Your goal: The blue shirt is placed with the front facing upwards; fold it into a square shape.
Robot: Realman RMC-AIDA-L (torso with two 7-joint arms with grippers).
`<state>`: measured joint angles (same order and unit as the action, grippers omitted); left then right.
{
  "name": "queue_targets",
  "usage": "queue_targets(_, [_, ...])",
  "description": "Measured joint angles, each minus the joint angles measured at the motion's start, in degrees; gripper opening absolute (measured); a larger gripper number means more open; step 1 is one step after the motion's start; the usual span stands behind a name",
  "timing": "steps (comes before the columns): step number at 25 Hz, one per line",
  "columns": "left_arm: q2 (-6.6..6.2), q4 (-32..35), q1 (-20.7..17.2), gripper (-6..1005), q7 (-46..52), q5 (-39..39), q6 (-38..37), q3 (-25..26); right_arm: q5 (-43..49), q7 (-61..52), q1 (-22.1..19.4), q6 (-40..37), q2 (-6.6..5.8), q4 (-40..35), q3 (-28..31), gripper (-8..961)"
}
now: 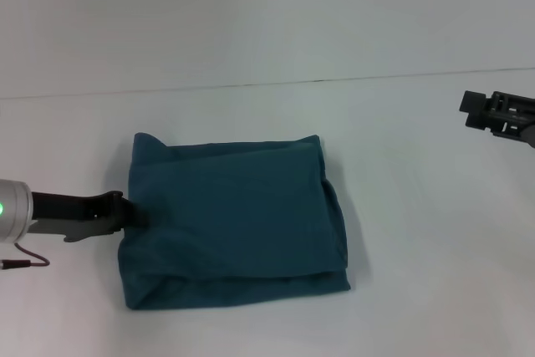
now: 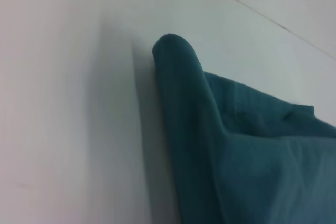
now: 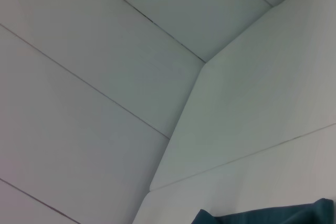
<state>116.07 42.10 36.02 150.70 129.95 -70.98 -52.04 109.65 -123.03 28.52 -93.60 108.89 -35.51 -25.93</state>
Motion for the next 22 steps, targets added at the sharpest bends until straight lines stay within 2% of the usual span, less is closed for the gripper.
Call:
queue_targets(4, [-0.27,0.6,-0.1,114,0.51,0.67,-1.1,0.19,0.0,-0.17,0.07,0.0,0.01,0.0,0.0,703])
queue_targets(7, [-0.65,2.14,-0.6,201,0.55,0.76,-3.34,1.35,0.01,-0.19,0.07,-0.11,-0.01,0.0,0.03,703])
queue_targets(10, [-1.09,5.47,-2.09,333,0.4,0.7,-6.39,6.43,0.01,-0.19,0.06,-0.34,-0.05,0.0,-0.23,703])
queue_targets(12, [-0.89,7.96,-3.36,421,0.48,0.0,-7.23,9.29,0.02,-0.19,0.05,-0.39,-0.06,0.0,-0.3,703])
queue_targets(15, [0.43,10.11,-5.76,489,0.27,-3.74,-10.01,13.17,0.25,-0.19,0.03,-0.43,-0.03,0.0,-0.43,703])
queue_targets(19, [1.84,5.92,-6.52,579,-1.18,-9.75,-13.54,13.65,0.4,0.1,-0.08,-0.19,0.03,0.01,-0.7,703])
queue_targets(22, [3.35,2.51,-6.57,646,-4.0,-11.8,-15.27,13.56,0.46,0.34,-0.06,-0.18,0.04,0.0,-1.16,703])
